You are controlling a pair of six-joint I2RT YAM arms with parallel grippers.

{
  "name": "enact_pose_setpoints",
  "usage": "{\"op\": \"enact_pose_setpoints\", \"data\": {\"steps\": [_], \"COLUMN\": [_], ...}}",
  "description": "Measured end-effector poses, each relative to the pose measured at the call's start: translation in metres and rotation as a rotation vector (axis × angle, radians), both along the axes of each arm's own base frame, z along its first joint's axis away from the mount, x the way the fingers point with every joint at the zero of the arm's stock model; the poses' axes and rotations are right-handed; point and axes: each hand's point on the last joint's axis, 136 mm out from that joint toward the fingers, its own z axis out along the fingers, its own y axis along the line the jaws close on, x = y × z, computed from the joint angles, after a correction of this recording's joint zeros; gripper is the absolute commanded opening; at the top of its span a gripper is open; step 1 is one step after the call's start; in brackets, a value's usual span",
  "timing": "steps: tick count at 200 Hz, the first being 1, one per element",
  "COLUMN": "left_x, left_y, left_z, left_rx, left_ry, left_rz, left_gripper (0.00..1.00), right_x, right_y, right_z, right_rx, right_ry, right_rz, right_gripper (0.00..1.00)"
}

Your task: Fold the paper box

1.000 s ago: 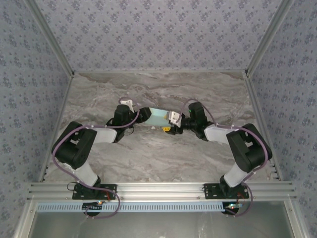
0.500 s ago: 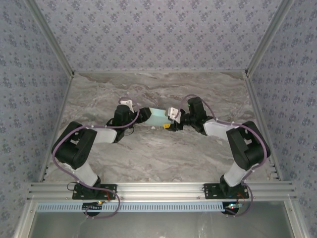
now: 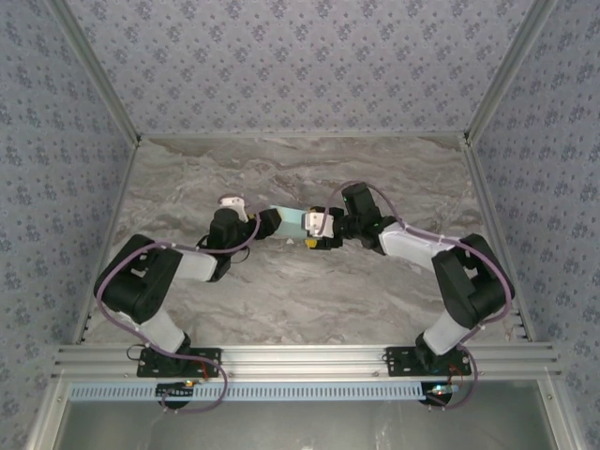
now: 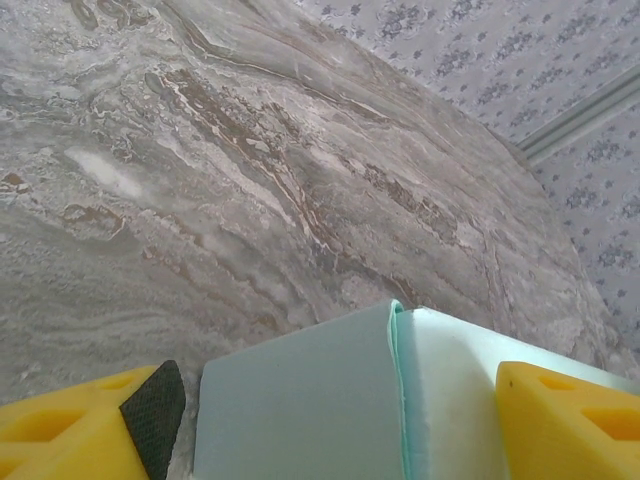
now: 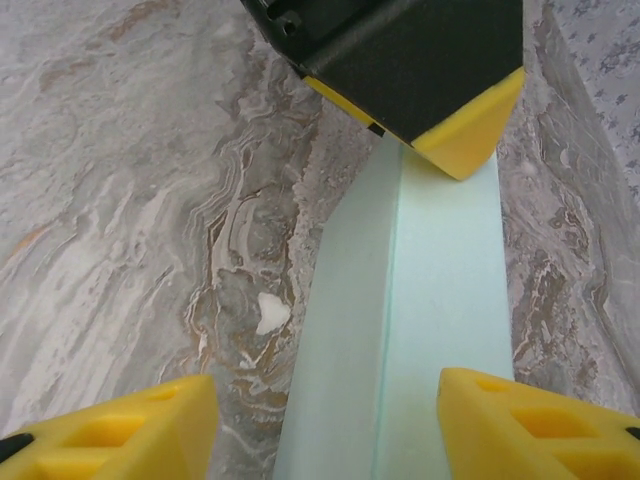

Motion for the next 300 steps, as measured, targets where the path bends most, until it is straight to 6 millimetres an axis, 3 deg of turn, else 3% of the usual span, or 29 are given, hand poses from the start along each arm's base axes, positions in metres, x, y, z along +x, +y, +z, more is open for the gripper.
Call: {"op": "enact_pose_setpoints", "data": {"steps": [77, 100, 105, 109, 113, 120, 144, 167, 195, 219, 251, 271, 300], "left_x": [-0.026, -0.053, -0.060, -0.064, -0.068, -0.073, -0.073, -0.058, -0.039, -0.018, -0.004, 0.001, 0.009], "left_y": [0.003, 0.011, 0.014, 0.015, 0.017, 0.021, 0.031, 0.038, 0.059, 0.100, 0.156, 0.161, 0.172], "left_z": [0.003, -0.031, -0.039, -0.043, -0.046, -0.049, -0.026, 0.024, 0.080, 0.101, 0.089, 0.075, 0.047], "left_rx": [0.097, 0.216, 0.245, 0.262, 0.287, 0.312, 0.369, 0.405, 0.459, 0.505, 0.593, 0.692, 0.780], "left_ry": [-0.044, 0.049, 0.071, 0.085, 0.092, 0.103, 0.056, -0.066, -0.178, -0.189, -0.119, -0.110, -0.060], "left_rz": [-0.015, -0.016, -0.016, -0.017, -0.020, -0.018, 0.017, 0.075, 0.194, 0.350, 0.453, 0.385, 0.329], "left_gripper": [0.81, 0.83, 0.89, 0.97, 0.99, 0.99, 0.99, 0.99, 0.99, 0.99, 0.99, 0.99, 0.99], "right_x": [-0.019, -0.017, -0.015, -0.013, -0.011, -0.006, 0.017, 0.037, 0.053, 0.055, 0.045, 0.040, 0.044], "right_y": [-0.012, -0.020, -0.022, -0.025, -0.027, -0.031, -0.055, -0.097, -0.164, -0.212, -0.266, -0.292, -0.295], "right_z": [0.062, 0.085, 0.091, 0.095, 0.100, 0.108, 0.137, 0.150, 0.140, 0.114, 0.055, 0.017, 0.009], "right_rx": [0.117, 0.204, 0.222, 0.236, 0.256, 0.281, 0.384, 0.493, 0.590, 0.630, 0.619, 0.563, 0.528], "right_ry": [-0.169, -0.199, -0.207, -0.216, -0.211, -0.223, -0.245, -0.222, -0.161, -0.112, -0.044, 0.002, 0.008], "right_rz": [-0.038, -0.089, -0.101, -0.118, -0.141, -0.173, -0.363, -0.600, -0.922, -1.149, -1.393, -1.513, -1.518], "right_gripper": [0.65, 0.65, 0.70, 0.83, 0.98, 1.00, 1.00, 1.00, 1.00, 1.00, 1.00, 1.00, 1.00]}}
